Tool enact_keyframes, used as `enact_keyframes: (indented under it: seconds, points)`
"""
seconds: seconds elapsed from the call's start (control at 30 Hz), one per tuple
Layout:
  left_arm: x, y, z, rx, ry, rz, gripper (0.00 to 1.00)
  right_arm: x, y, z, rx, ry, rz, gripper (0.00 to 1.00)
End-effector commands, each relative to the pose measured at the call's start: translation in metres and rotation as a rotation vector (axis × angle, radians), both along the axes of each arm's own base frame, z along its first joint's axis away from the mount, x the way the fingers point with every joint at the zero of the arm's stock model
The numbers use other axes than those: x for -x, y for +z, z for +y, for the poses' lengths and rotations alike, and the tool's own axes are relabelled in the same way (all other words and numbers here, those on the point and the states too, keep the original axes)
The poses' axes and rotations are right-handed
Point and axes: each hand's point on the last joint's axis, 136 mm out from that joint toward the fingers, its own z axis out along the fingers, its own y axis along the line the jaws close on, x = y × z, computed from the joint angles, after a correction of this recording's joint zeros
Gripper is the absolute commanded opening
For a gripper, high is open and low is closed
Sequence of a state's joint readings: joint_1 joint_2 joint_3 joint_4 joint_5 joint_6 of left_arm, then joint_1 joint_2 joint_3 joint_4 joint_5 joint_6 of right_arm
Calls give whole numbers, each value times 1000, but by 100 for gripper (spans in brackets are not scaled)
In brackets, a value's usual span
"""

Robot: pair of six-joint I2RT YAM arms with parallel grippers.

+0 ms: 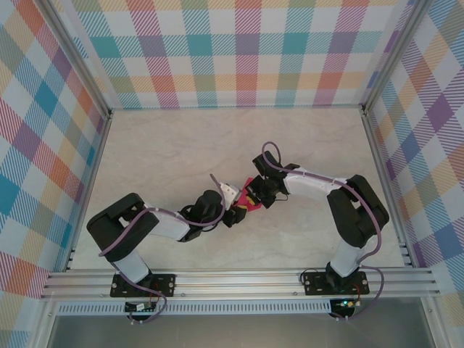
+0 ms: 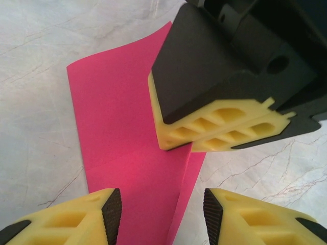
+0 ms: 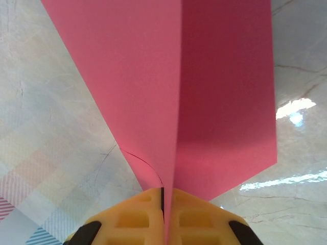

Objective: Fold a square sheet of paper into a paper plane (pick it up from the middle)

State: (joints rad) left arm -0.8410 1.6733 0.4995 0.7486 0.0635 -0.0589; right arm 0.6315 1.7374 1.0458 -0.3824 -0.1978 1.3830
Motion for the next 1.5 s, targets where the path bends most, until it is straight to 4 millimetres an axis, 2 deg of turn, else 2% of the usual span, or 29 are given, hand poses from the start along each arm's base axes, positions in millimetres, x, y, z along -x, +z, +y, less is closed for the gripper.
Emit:
enact_keyframes:
  seconds: [0.0,0.13,0.47,0.67,0.77,0.93,1.03,1.23,1.47]
  points:
    - [3,-1,-6,-26,-34,-74,48,5,-1,0,-25,-17,39,5]
    - [2,-7,-6,-88,-34,-129,44,6,-1,0,-34,-18,48,5]
    - [-4,-15,-8,-101,-21,-145,31,7,0,1,-60,-21,68,4]
    - [-3,-15,-10,-87,-22,-131,16,7,1,1,-65,-14,61,7]
    - [0,-15,-10,-73,-20,-110,12,3,7,-4,-54,1,27,17]
    - [3,-19,-9,-45,-2,-61,12,-7,29,-18,-23,77,-103,51]
    - [3,-19,-8,-32,12,-50,12,-8,38,-20,-33,152,-198,58]
    - [3,-15,-8,-12,23,-40,13,4,31,-28,-42,238,-266,52]
    - [3,-13,-8,-7,30,-28,15,4,15,-34,-22,237,-267,33]
